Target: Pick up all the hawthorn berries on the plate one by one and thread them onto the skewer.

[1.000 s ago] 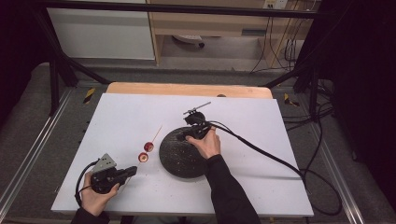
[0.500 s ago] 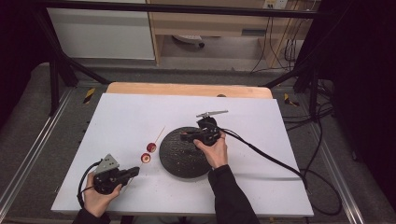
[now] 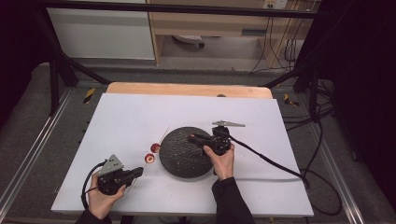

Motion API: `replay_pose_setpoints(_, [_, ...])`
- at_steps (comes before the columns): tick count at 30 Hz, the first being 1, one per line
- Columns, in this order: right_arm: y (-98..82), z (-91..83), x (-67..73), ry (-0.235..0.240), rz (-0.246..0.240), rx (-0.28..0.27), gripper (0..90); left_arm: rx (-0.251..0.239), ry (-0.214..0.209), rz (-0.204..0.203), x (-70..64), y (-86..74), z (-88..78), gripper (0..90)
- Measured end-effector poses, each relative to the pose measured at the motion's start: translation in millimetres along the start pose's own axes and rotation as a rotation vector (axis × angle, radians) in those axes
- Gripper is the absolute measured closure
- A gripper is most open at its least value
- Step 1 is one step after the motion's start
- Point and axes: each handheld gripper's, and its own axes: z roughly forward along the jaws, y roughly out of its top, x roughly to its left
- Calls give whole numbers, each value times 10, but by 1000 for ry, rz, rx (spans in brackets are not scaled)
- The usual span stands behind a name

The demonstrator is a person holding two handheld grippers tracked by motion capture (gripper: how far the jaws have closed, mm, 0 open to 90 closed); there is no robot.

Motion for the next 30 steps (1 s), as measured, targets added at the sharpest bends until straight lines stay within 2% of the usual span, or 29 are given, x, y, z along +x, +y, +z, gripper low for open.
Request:
replay_pose_setpoints(5, [-90, -28, -44, 16, 40, -60, 633, -2, 1, 1, -51, 12, 32, 886])
replay_pose_setpoints(15, [-202, -123, -120, 15, 64, -195, 633, 2, -8, 16, -206, 52, 129, 886])
replay_pose_setpoints(20, [-215, -128, -145, 22, 79, -262, 633, 8, -6, 27, -287, 84, 179, 886])
replay_pose_setpoints(30, [-168, -122, -156, 21, 103, -350, 634, 5, -6, 31, -419, 140, 255, 886])
